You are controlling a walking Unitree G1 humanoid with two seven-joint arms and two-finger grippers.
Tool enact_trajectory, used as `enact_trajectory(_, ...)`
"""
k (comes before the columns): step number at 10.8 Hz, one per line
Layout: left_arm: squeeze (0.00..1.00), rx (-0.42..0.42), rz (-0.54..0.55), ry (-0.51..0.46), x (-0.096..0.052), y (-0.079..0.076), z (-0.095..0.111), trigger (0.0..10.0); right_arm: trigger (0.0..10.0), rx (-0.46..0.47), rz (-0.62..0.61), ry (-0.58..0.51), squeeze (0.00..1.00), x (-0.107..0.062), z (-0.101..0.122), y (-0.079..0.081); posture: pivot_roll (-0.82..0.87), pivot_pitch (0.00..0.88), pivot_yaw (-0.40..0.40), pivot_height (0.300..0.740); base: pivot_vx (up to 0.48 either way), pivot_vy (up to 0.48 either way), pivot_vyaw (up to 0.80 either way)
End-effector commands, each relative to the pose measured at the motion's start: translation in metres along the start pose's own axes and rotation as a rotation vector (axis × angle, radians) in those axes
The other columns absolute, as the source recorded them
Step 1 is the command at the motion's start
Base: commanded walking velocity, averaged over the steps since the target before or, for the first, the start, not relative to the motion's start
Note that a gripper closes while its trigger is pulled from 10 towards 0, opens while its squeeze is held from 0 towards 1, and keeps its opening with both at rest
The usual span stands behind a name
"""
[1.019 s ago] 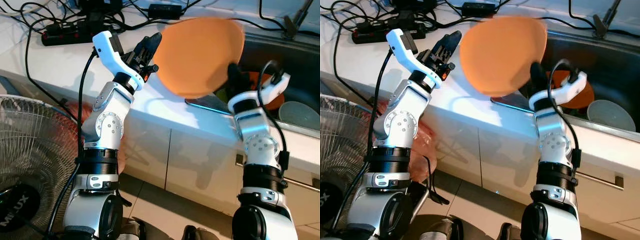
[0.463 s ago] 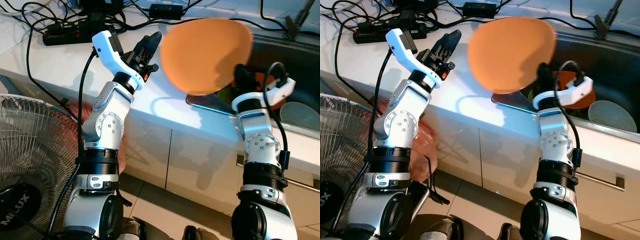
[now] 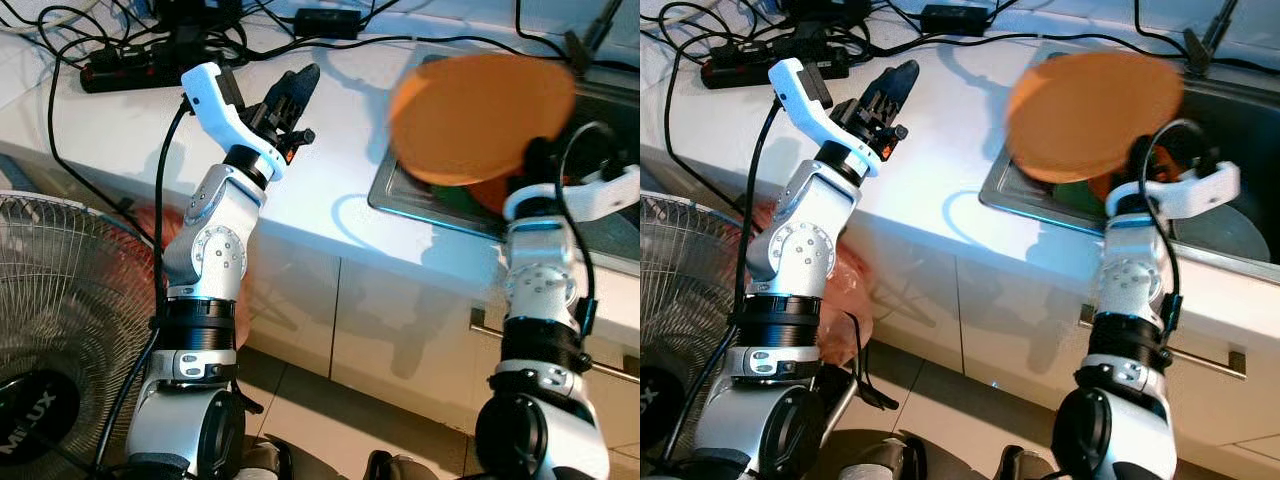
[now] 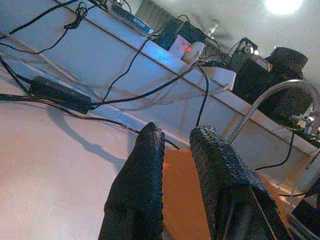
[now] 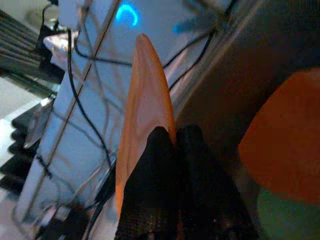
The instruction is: Kitchen organization
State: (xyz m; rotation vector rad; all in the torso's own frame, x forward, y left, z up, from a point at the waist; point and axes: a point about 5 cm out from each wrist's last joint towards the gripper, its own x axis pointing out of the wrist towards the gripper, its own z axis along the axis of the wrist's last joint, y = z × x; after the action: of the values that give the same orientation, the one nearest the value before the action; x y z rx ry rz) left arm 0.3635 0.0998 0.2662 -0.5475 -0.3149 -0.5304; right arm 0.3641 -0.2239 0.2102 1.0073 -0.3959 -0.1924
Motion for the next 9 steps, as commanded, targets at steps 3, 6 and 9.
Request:
enact_trajectory(3, 0.0, 0.131, 0.076, 0.101, -0.011, 0.018, -0.018, 10.0, 10.0, -0.258, 0.053, -0.103, 0.0, 0.007, 0.018, 0.015, 0.01, 0.139, 0.041, 0.74, 0.0, 0.0, 0.0)
enact_trajectory(6, 0.0, 0.338, 0.102, 0.222, -0.023, 0.028, -0.045, 10.0, 10.0, -0.645, 0.196, -0.141, 0.0, 0.006, 0.017, 0.03, 0.01, 0.139, 0.041, 0.74, 0.0, 0.0, 0.0)
enact_trajectory(9, 0.0, 0.385, 0.078, 0.224, -0.024, 0.025, -0.049, 10.0, 10.0, -0.774, 0.156, -0.123, 0.0, 0.006, 0.012, 0.014, 0.01, 0.136, 0.04, 0.74, 0.0, 0.0, 0.0)
